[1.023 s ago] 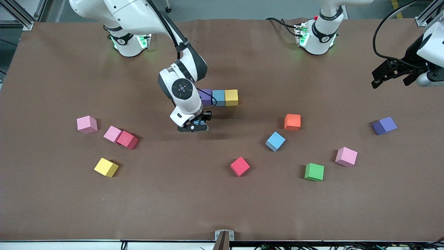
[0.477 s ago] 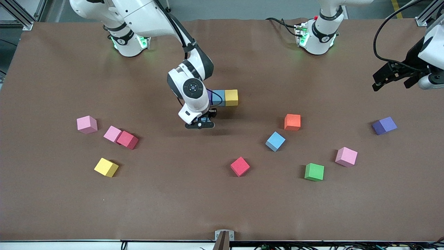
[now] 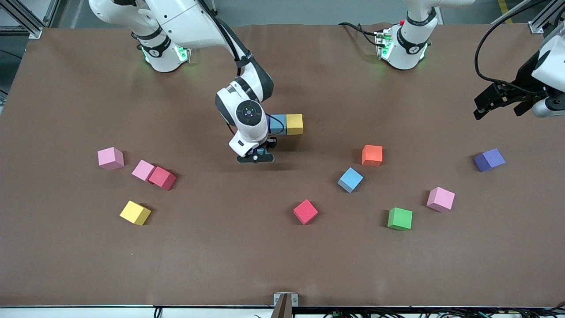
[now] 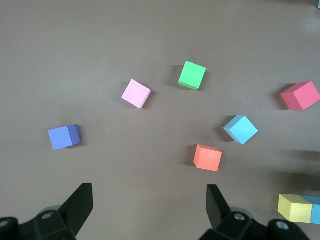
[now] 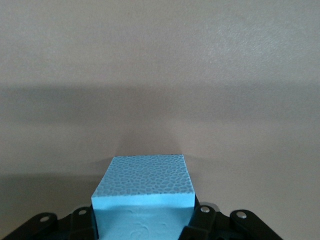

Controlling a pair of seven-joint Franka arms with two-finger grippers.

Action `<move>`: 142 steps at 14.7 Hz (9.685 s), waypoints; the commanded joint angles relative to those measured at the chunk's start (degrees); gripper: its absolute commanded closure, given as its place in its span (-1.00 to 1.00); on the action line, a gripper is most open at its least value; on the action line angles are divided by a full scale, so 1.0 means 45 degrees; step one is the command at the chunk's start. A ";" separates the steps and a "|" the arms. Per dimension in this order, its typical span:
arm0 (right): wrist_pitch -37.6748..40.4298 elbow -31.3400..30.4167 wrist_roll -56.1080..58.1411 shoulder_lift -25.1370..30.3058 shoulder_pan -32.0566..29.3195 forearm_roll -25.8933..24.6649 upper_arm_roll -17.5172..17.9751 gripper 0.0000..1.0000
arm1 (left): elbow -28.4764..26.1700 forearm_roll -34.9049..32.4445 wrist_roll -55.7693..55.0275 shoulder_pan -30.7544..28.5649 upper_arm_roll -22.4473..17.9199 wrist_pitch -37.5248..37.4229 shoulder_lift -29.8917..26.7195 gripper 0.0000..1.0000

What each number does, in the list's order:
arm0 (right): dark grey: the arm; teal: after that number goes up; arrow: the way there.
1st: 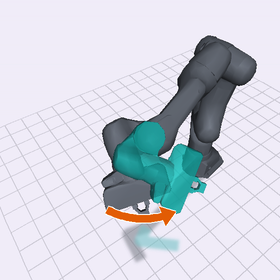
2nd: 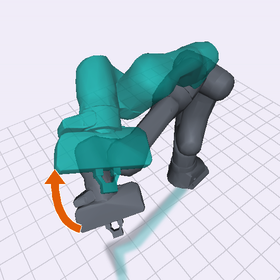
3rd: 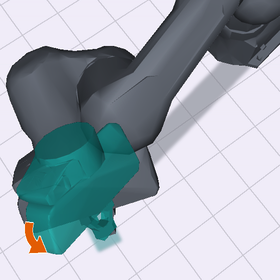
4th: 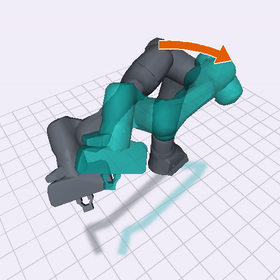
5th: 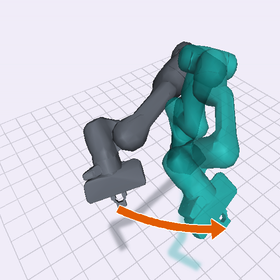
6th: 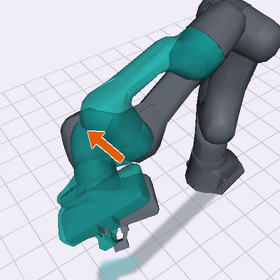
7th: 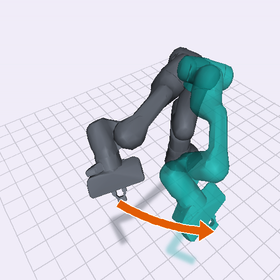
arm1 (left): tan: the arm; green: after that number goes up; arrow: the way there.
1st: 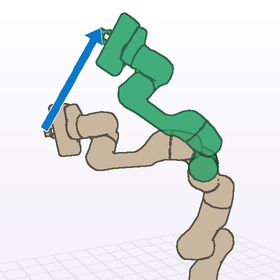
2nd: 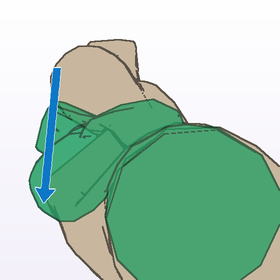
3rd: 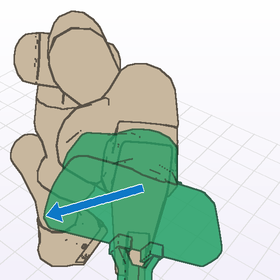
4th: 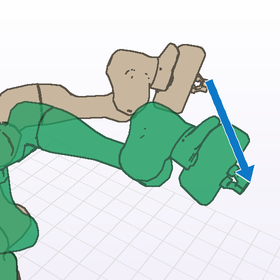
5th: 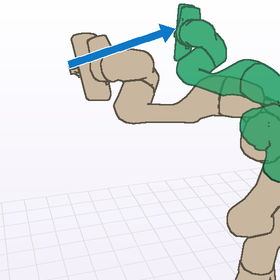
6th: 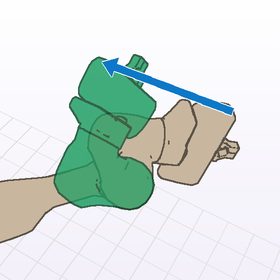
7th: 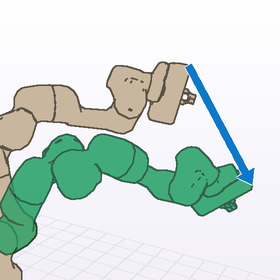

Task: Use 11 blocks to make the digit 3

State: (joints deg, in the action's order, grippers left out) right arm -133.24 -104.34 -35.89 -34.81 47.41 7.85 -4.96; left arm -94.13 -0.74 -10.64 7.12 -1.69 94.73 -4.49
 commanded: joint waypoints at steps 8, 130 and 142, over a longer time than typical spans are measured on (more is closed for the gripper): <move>0.0098 -0.0583 -0.0207 0.0059 0.0616 0.0091 -0.0147 0.58 | 0.0000 0.0125 0.0412 0.0057 0.0024 0.0005 0.0001 -1.00; 0.2129 0.2249 0.0769 -0.1504 -0.0634 -0.0163 0.0399 0.38 | -0.1563 0.0457 -0.1248 -0.0060 0.1196 0.3501 0.3770 -1.00; 0.2304 0.2502 0.0750 -0.1328 -0.0769 -0.0163 0.0400 -1.00 | -0.1660 0.0457 -0.1268 0.0097 0.1216 0.3677 0.4630 -1.00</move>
State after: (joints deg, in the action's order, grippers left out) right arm -122.64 -91.29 -32.90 -41.59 44.02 6.63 -3.39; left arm -101.20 0.25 -15.90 7.27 3.90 110.76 16.34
